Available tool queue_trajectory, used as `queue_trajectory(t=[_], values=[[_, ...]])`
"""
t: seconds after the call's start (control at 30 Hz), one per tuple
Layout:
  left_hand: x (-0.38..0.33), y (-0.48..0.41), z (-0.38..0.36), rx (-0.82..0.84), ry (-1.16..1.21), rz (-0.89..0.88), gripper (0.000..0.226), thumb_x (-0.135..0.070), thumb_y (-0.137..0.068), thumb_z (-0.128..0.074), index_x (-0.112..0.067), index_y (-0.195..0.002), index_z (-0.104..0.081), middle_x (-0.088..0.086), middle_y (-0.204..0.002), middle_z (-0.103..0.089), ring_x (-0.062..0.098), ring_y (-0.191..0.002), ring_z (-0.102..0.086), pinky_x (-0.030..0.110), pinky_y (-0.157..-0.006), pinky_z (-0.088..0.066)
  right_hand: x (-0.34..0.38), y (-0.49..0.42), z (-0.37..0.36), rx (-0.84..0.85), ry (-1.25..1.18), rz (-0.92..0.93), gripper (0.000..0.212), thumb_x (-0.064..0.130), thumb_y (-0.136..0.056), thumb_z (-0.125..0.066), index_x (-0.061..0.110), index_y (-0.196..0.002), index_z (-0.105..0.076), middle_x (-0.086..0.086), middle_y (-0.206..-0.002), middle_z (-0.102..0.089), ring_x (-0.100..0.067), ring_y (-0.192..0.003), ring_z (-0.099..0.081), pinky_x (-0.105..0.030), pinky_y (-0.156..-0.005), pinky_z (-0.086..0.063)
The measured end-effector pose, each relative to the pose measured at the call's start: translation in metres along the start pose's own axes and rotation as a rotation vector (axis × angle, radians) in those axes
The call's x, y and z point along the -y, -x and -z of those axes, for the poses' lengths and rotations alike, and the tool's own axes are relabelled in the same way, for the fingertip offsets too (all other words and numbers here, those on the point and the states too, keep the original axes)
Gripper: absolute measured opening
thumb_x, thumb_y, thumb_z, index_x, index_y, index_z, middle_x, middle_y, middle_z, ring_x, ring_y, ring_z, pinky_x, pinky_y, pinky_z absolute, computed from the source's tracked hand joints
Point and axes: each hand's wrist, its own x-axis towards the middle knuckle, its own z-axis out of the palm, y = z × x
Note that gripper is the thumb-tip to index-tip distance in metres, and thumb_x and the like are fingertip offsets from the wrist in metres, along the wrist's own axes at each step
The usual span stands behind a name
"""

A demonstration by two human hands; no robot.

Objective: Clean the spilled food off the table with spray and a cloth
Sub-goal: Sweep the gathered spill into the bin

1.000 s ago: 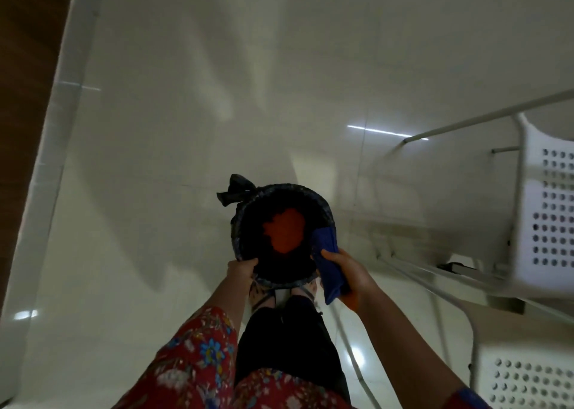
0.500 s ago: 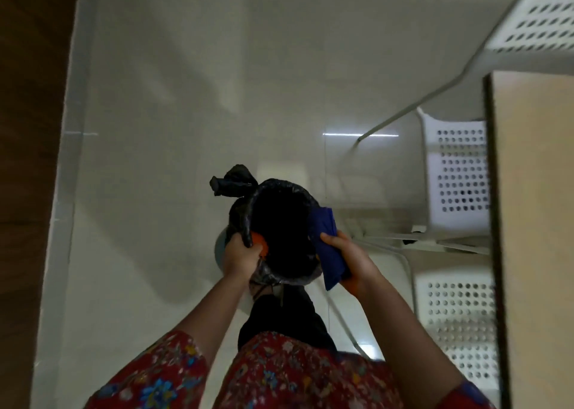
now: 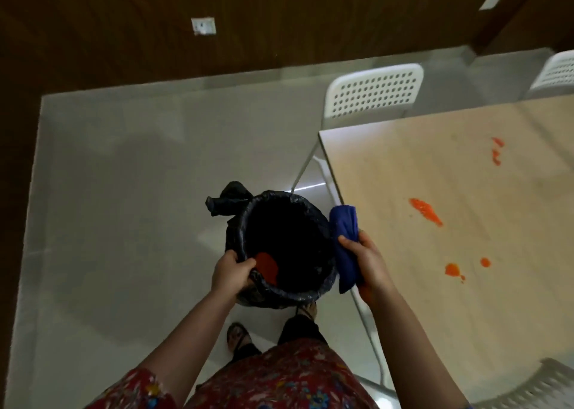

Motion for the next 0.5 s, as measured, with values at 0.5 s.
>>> queue_trajectory(t=[0.5], values=[[-0.087, 0.003, -0.089, -0.004, -0.153, -0.066, 0.021, -0.014, -0.086, -0.065, 0.003, -0.097, -0.057, 0.019, -0.087, -0.063, 0.031, -0.063, -0.061, 0.037, -0.061, -0.049, 0.066, -0.110, 0.206, -0.695, 0.422, 0.190, 0.048, 0.017, -0.093, -0.053, 0.009, -0.139, -0.042, -0.020, -0.133, -0.045, -0.038, -0.116, -0.050, -0.047, -0.102, -0.041]])
